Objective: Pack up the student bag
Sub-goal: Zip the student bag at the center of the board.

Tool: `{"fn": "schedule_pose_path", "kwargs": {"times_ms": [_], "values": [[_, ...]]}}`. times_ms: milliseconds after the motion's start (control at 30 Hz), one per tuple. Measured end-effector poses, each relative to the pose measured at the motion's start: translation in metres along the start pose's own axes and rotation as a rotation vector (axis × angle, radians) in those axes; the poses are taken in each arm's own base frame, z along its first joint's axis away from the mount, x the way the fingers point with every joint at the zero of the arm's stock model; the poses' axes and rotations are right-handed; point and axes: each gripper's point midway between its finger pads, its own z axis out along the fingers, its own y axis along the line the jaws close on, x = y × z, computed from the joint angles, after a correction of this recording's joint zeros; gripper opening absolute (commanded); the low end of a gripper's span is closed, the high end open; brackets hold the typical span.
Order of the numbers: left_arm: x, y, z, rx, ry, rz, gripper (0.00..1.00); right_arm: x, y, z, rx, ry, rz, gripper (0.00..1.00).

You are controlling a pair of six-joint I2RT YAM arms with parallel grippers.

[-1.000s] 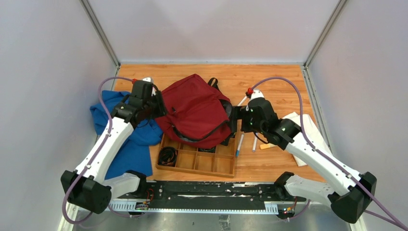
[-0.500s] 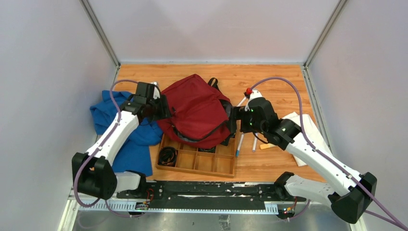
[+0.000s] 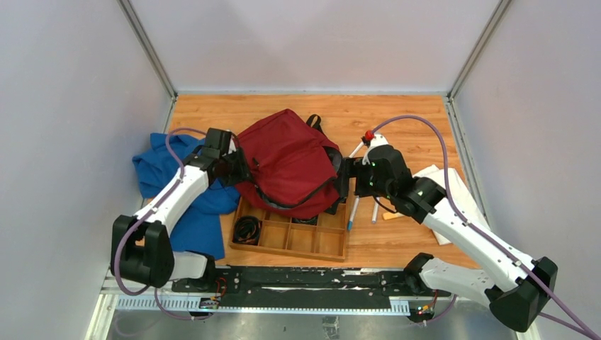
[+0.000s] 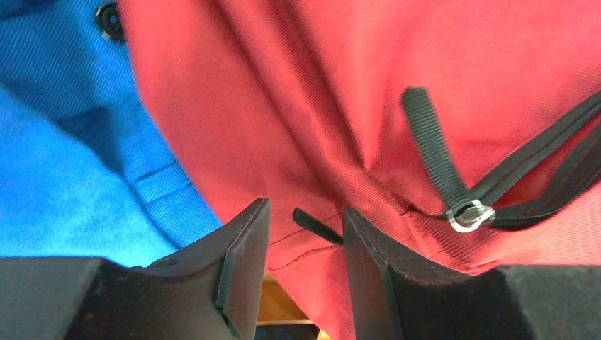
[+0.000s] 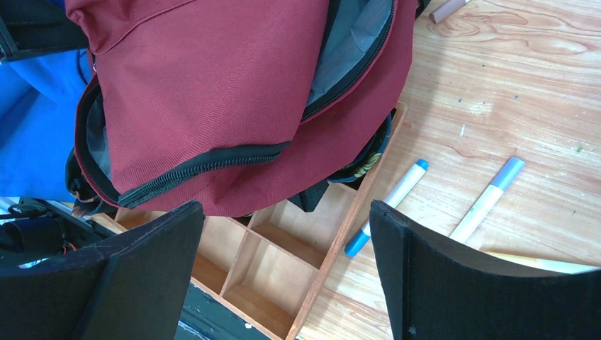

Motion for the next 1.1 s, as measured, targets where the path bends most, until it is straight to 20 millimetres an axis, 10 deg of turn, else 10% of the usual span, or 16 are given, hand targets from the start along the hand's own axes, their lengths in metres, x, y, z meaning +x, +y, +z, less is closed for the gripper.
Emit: {"fn": "schedule_pose_path", "kwargs": {"times_ms": [733,1100], "values": [[0.006,0.006,0.001,-0.01,-0.057,-0.154,0.39,0.007,0.003,0.006,-0.019,0.028,0.003,0.9],[0.009,-0.001,-0.016,0.042,-0.026,0.032,0.36,0.012,0.003,0.01,-0.022,0.049,0.003,0.9]]}}
